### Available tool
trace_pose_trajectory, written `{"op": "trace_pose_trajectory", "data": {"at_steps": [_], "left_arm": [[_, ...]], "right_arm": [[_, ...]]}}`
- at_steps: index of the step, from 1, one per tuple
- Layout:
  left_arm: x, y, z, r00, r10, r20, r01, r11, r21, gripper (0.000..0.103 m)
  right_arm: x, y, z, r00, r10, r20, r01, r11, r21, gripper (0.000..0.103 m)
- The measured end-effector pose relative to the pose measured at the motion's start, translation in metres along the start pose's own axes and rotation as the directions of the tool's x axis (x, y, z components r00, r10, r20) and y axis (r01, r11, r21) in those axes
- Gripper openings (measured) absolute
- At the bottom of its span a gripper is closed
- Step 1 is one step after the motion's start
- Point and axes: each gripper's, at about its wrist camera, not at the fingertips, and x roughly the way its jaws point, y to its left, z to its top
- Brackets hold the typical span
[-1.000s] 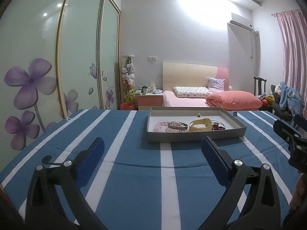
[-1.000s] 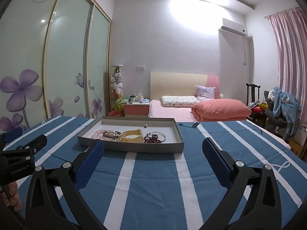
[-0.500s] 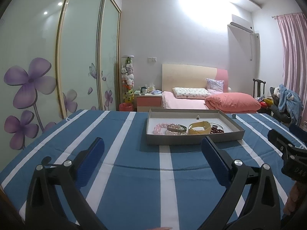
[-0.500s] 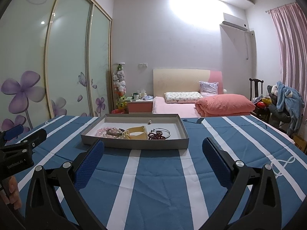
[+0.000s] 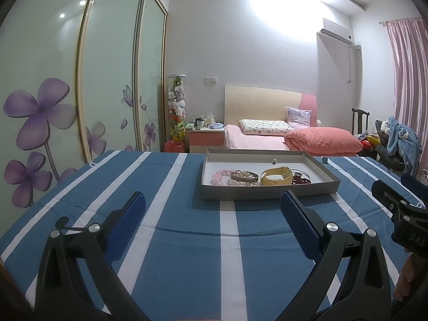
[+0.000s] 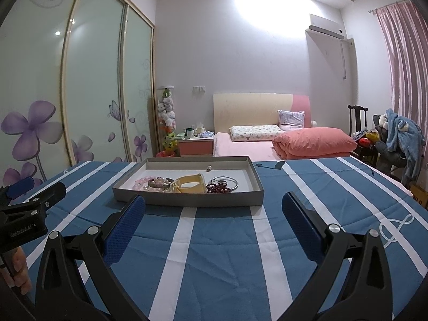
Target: Organize jewelry
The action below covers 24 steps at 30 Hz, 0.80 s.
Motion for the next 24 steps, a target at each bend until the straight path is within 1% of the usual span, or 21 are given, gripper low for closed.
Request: {"op": "trace_pose_trajectory", "data": {"at_steps": [24], "left_arm": [[-0.0010,-0.0038,-0.0006,1.000,-0.004,-0.006,0.004,1.000,0.000,0.098]], "right_arm": [[0.0017,0.0015,-0.0012,1.000,0.009,-0.011,-0.009,1.000,0.006,0.101]]}}
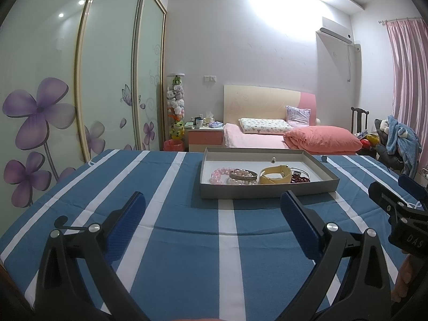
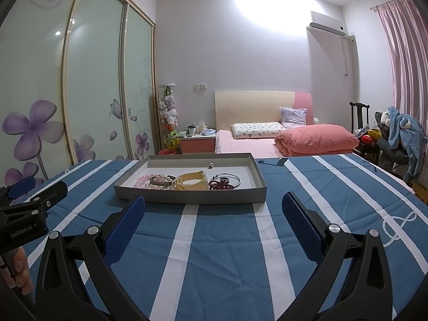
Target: Organize jewelry
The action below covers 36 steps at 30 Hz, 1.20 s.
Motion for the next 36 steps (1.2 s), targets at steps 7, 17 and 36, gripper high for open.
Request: {"op": "trace_pose_trajectory", "data": {"at_steps": [7,17,36], "left_arm": [[0.0002,-0.0004,-0.0001,1.000,0.000,-0.001,0.000,1.000,0.002,0.098],[-0.0015,-0.0037,-0.0051,1.000,-0.004,-0.008,0.004,1.000,0.003,0.098],[-0.0026,-0.0072,-0.0061,1.000,-0.006,-0.012,0.006,1.000,0.004,0.098]], "right_arm": [[0.0002,0.0002,-0.0003,1.000,0.000,-0.002,0.000,1.000,0.000,0.101],[0.0001,0.0019,-0.0036,1.000,0.001,-0.007,-0.001,1.000,0.001,0.101],[-0.0001,0.0023,-0.0028,1.000,0.001,-0.007,-0.001,1.000,0.001,0.101]]}}
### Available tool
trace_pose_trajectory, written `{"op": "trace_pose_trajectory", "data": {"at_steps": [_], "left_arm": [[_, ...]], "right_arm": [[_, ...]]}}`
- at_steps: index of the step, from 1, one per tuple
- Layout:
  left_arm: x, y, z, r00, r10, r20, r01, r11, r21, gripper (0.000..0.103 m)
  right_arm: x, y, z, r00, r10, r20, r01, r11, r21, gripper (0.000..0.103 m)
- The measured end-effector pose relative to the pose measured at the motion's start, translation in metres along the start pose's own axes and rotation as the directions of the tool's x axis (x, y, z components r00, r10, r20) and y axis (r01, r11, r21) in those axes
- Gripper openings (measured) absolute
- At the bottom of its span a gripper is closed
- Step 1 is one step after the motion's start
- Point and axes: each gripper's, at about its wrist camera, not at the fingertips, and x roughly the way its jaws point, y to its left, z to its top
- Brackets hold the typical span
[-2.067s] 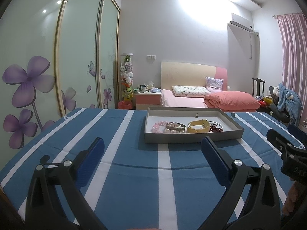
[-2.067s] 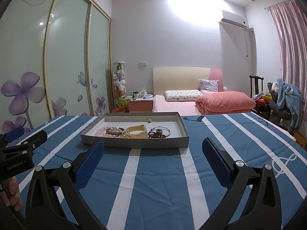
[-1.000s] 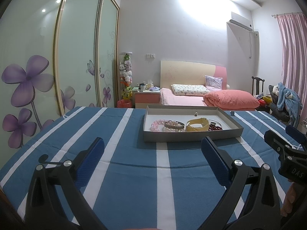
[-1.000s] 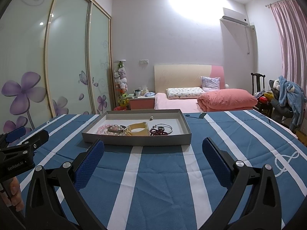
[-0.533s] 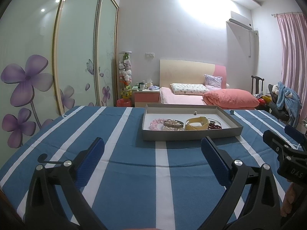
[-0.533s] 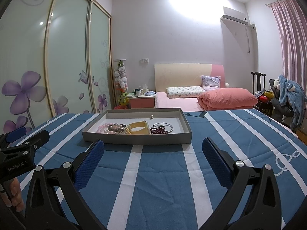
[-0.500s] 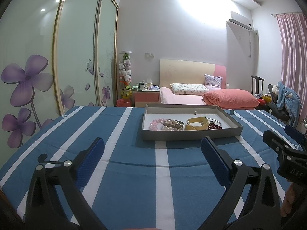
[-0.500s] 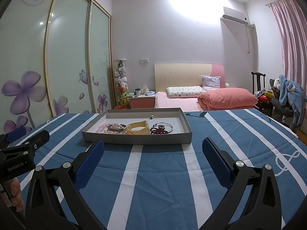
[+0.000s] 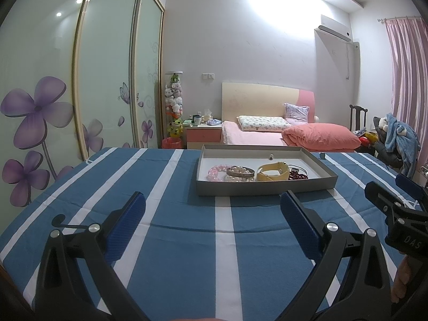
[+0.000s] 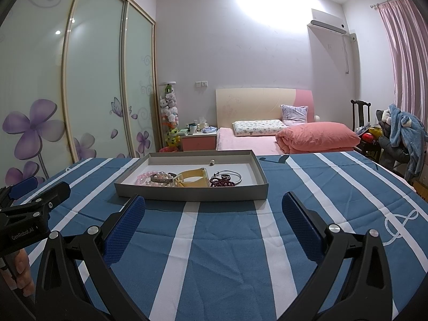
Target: Organize jewelry
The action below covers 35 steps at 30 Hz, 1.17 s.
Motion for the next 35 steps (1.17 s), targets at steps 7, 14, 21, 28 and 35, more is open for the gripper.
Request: {"op": "trace_pose_trajectory", "data": {"at_steps": [7,14,21,28,35], "left_arm": [[-0.0005,-0.0022,0.0001,1.000,-0.006,-0.001,0.006,1.000,0.003,0.098],[-0.0003,-0.0021,0.0010,1.000,-0.007,-0.002,0.007,1.000,0.002,0.098],[0.0001,-0.0027,0.0030,1.000,-0.009,-0.003,0.009,1.000,0.003,0.098],[-0.0012,-0.0032,0.0050,1.000,-0.005,-0.002,0.005,1.000,0.002,0.098],[-0.0007,-0.0022,0.0077,1.000,-0.008,-0.006,0.008,1.000,-0.001,0.098]], "right_arm": [[0.0001,0.0000,0.0003,1.000,0.000,0.000,0.000,1.000,0.001,0.101],[0.0007,-0.0008,0.0010,1.000,-0.001,-0.001,0.001,1.000,0.001,0.101],[0.0006,-0.0011,0.0012,1.000,-0.001,-0.001,0.001,1.000,0.002,0.101],[0.0004,-0.0009,0.0003,1.000,0.000,-0.001,0.000,1.000,0.003,0.101],[0.0002,0.0003,-0.0009,1.000,0.000,-0.002,0.000,1.000,0.006,0.101]]}}
